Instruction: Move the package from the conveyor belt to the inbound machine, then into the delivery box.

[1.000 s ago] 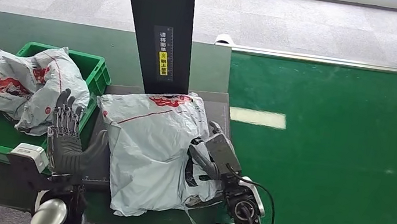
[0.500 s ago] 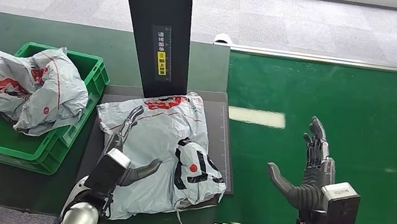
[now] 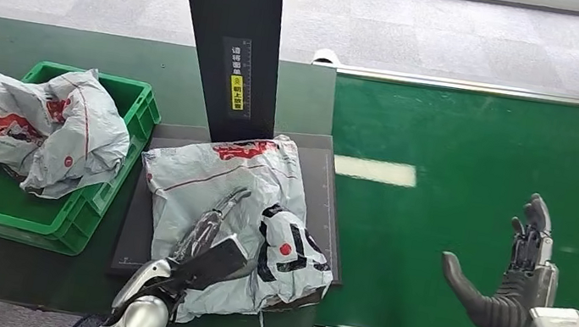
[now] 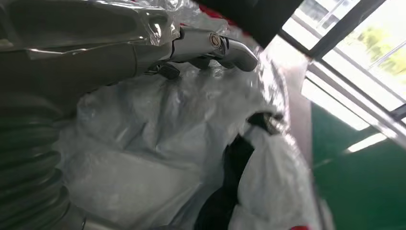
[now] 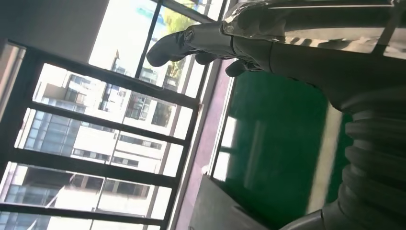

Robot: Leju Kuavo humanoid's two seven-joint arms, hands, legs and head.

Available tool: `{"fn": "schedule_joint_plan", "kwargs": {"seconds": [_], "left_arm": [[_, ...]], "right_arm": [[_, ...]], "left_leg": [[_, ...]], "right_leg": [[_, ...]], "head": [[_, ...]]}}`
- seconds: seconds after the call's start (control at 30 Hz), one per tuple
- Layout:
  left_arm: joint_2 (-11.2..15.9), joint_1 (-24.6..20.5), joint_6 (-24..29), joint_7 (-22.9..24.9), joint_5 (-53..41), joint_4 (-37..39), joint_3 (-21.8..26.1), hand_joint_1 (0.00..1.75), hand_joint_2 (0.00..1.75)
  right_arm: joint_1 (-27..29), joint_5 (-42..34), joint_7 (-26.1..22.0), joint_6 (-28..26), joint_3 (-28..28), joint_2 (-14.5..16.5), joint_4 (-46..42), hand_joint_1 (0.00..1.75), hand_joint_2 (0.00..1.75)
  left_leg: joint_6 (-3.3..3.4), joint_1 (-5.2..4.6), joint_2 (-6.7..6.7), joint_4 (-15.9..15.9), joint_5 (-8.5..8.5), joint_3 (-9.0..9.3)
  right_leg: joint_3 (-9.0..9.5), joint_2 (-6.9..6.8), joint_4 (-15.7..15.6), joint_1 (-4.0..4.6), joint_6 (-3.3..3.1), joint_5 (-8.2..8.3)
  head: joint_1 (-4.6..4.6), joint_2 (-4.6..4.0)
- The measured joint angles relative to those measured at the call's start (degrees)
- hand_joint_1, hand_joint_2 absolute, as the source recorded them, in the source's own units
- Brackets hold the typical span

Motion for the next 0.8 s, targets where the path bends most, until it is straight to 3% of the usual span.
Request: {"fn": "schedule_joint_plan", "kwargs": {"seconds": [0.07, 0.1, 0.3, 0.47, 0.63, 0.8], "left_arm": [[-0.8, -2.3, 0.8, 2.8, -6.3, 5.9, -1.2, 1.55, 1.75], [-1.3, -3.7, 1.4, 4.2, -9.1, 9.1, -1.8, 1.74, 1.75], [-3.9, -11.1, 2.5, 6.6, -15.8, 23.0, -4.0, 1.75, 1.75], [-4.7, -13.6, 3.7, 5.0, -16.8, 27.5, -3.8, 1.75, 1.75], [-5.0, -13.2, 5.1, -0.4, -11.6, 27.3, -1.5, 1.75, 1.75], [-5.0, -8.4, 5.0, -9.9, 5.6, 17.7, 3.6, 1.75, 1.75]], "right_arm": [[0.5, -0.5, -0.7, 0.5, -2.7, 1.3, -2.0, 0.0, 1.75], [0.6, -0.5, -0.9, 0.9, -3.8, 2.0, -2.9, 0.0, 1.75], [0.1, 0.3, -0.6, 2.2, -6.2, 4.6, -4.8, 0.0, 1.75], [-0.2, 0.4, -0.4, 2.8, -6.7, 5.8, -5.1, 0.0, 1.75], [-0.4, 0.3, 0.2, 3.1, -7.1, 6.5, -5.6, 0.0, 1.75], [-0.8, -0.2, 1.2, 2.9, -7.8, 6.9, -6.1, 0.0, 1.75]], "left_leg": [[0.0, 0.0, -0.01, 0.0, 0.0, 0.01], [0.0, 0.0, -0.01, 0.0, 0.0, 0.03], [0.05, 0.0, -0.35, -0.1, -0.08, 0.59], [0.16, -0.09, -0.57, -0.1, -0.25, 1.2], [0.14, -0.12, -0.53, -0.1, -0.25, 1.5], [0.13, -0.12, -0.37, -0.1, -0.21, 1.26]], "right_leg": [[0.02, 0.0, 0.0, 0.0, 0.0, 0.0], [0.06, 0.0, 0.0, 0.0, 0.0, 0.0], [0.85, -0.28, 0.0, 0.01, 0.12, -0.21], [1.51, -0.46, 0.0, -0.07, 0.26, -0.37], [1.85, -0.45, 0.0, -0.1, 0.27, -0.38], [1.45, -0.39, 0.0, -0.09, 0.25, -0.33]], "head": [[0.0, 0.0], [-0.01, 0.0], [0.01, 0.0], [0.02, 0.0], [0.01, 0.0], [0.01, 0.0]]}}
